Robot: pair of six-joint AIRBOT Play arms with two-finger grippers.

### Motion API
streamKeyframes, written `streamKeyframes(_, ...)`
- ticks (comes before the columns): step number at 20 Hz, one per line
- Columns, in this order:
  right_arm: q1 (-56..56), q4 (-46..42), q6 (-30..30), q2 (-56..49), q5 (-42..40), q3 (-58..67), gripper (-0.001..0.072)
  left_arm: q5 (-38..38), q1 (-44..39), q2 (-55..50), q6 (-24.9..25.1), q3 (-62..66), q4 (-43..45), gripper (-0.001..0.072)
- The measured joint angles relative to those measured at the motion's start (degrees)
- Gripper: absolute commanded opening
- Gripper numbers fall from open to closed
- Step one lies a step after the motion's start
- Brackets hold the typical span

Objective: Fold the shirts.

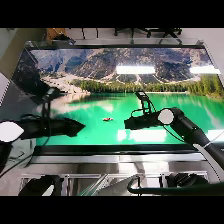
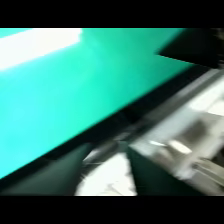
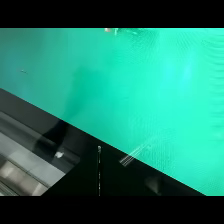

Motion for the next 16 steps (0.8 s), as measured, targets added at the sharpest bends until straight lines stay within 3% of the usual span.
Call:
streamKeyframes(5,0.00,0.33,0.00,-1.86,-0.13,0.00,0.0018,-1.16,16.72,-1.05,-4.66,7.30,27.06,0.0698)
streamKeyframes(9,0.00,0.52,0.00,-3.93,-0.17,0.00,0.0030,0.74,33.75,-7.21,-5.70,8.59,35.26,0.0698)
streamKeyframes(10,-0.04,0.57,0.00,-4.63,-0.20,0.00,0.0153,0.74,37.24,-9.51,-5.75,8.37,36.17,0.0698)
streamKeyframes(11,-0.07,0.59,0.00,-5.42,-0.24,0.00,0.0406,0.76,40.44,-12.02,-5.92,8.02,36.83,0.0698)
streamKeyframes(12,-0.09,0.61,0.00,-6.27,-0.26,0.00,0.0560,0.81,42.86,-14.25,-5.95,7.65,37.40,0.0698)
streamKeyframes(13,-0.09,0.74,0.00,-7.02,-0.31,0.00,0.0594,1.14,45.22,-16.70,-5.99,7.15,37.81,0.0698)
streamKeyframes(16,-0.09,0.76,0.00,-9.07,-0.57,0.00,0.0596,2.08,49.86,-23.93,-6.08,5.66,38.42,0.0698)
